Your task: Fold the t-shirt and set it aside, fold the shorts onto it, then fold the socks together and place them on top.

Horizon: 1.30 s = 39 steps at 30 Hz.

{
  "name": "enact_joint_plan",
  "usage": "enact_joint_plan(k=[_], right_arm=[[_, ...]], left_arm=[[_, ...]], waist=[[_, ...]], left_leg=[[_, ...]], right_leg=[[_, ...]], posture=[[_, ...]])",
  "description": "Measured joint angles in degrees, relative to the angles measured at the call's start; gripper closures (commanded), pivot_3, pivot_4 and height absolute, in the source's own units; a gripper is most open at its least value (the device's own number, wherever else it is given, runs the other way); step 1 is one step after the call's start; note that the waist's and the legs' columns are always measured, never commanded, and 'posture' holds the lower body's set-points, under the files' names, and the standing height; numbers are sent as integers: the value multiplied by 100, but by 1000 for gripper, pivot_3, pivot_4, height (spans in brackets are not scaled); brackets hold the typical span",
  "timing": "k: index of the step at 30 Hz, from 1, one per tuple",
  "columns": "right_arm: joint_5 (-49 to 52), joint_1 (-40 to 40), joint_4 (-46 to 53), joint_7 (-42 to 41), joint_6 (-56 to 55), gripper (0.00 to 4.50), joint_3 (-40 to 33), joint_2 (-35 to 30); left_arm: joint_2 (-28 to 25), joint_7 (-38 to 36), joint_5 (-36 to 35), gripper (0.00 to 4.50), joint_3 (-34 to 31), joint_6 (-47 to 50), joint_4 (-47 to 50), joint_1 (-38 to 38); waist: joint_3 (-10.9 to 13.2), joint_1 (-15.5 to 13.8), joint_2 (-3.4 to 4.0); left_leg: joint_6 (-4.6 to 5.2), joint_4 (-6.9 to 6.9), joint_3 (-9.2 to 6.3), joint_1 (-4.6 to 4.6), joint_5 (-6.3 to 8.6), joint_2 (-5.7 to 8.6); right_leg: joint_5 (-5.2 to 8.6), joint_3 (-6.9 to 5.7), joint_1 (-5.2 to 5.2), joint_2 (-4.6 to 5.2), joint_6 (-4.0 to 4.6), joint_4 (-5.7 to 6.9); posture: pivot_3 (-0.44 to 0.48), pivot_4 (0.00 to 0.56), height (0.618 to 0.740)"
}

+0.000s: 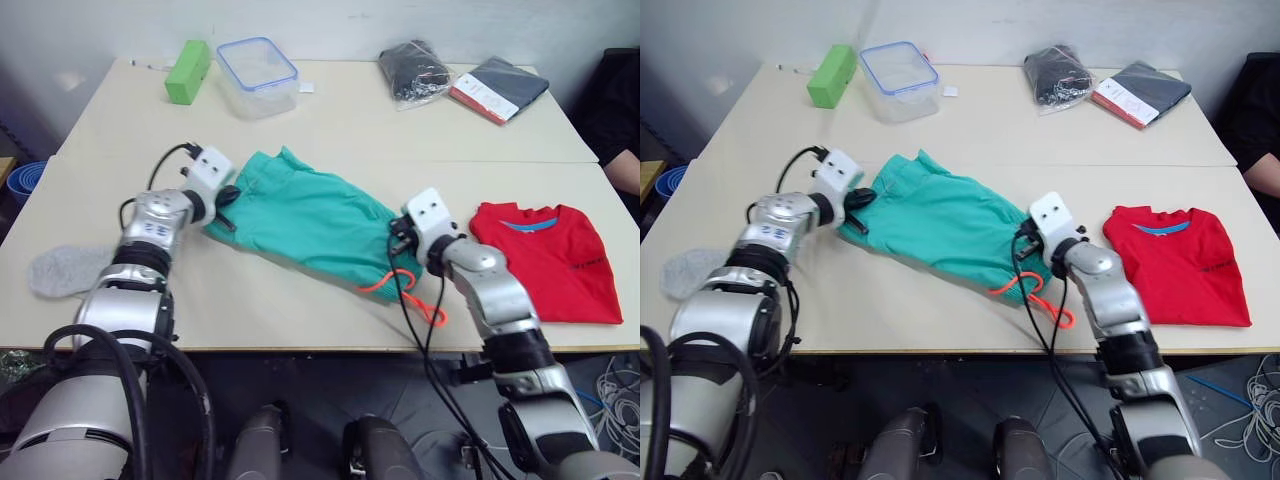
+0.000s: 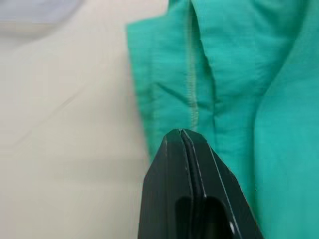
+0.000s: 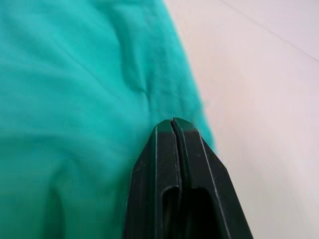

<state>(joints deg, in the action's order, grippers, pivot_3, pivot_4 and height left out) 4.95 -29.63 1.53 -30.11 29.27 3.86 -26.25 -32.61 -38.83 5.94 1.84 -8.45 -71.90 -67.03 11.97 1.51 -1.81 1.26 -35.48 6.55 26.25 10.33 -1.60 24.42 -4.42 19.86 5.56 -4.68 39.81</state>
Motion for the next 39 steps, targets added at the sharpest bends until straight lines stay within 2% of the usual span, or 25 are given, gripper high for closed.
enact_joint_plan(k=[2, 6, 10, 13, 16, 24, 27, 30, 38, 39], right_arm=[[346, 349, 877, -524, 117, 3917, 1, -343], [731, 689, 1975, -1095, 473, 2497, 32, -868], [753, 851, 2377, -1382, 573, 1110, 188, -1236], [498, 864, 2450, -1471, 404, 44, 552, -1390], [164, 884, 2346, -1403, 173, 3, 932, -1386], [-629, 808, 1626, -1144, -367, 3, 1370, -1261], [-761, 775, 1461, -1090, -550, 590, 1377, -1165], [-853, 761, 1319, -1083, -698, 1542, 1384, -1126], [-971, 772, 1169, -1147, -849, 4466, 1376, -1126], [-970, 776, 1165, -1169, -890, 4500, 1368, -1127]], left_arm=[[-383, -723, 73, 3667, 163, -559, 360, 151], [-832, -1907, 175, 2368, 506, -1508, 1035, 536], [-1164, -2808, 119, 1091, 613, -1916, 1630, 980], [-1221, -2998, 171, 131, 763, -2159, 1956, 1119], [-1268, -2776, 523, 26, 973, -2397, 1927, 1114], [-1012, -1287, 1404, 26, 1319, -2580, 1170, 643], [-882, -849, 1558, 0, 1392, -2572, 881, 502], [-804, -617, 1635, 593, 1447, -2570, 705, 427], [-678, -607, 1679, 3248, 1509, -2581, 407, 396], [-668, -635, 1678, 3580, 1508, -2578, 389, 396]], waist=[[0, 3, 0], [0, 11, 0], [0, 8, 0], [0, -10, 0], [0, -11, 0], [-3, -9, -4], [-4, -13, -5], [-5, -22, -6], [-5, -24, -6], [-5, -23, -6]], left_leg=[[-2, 8, 5, -6, 0, -1], [-5, 9, 11, -21, -1, -7], [-5, 7, 11, -20, -1, -8], [0, -2, 3, -20, 2, -5], [1, -5, 2, -19, 3, -4], [1, -13, -5, -35, 2, -5], [1, -15, -5, -40, 2, -4], [1, -15, -4, -45, 2, -3], [1, -15, -2, -51, 2, -3], [1, -15, -1, -51, 2, -4]], right_leg=[[0, 2, -1, -2, 0, -24], [1, 9, -8, -3, 2, -24], [1, 12, -7, -1, 2, -21], [1, 7, -17, 5, 1, -24], [1, 4, -18, 7, 1, -22], [1, -2, -35, 6, 1, -15], [1, -2, -38, 7, 1, -9], [1, -1, -42, 9, 1, -8], [1, 0, -45, 9, 1, -7], [1, 0, -45, 8, 1, -7]], posture=[[0, 150, 740], [0, 150, 740], [0, 150, 740], [0, 150, 740], [0, 150, 740], [0, 150, 740], [0, 150, 740], [0, 150, 740], [0, 150, 740], [0, 150, 740]])
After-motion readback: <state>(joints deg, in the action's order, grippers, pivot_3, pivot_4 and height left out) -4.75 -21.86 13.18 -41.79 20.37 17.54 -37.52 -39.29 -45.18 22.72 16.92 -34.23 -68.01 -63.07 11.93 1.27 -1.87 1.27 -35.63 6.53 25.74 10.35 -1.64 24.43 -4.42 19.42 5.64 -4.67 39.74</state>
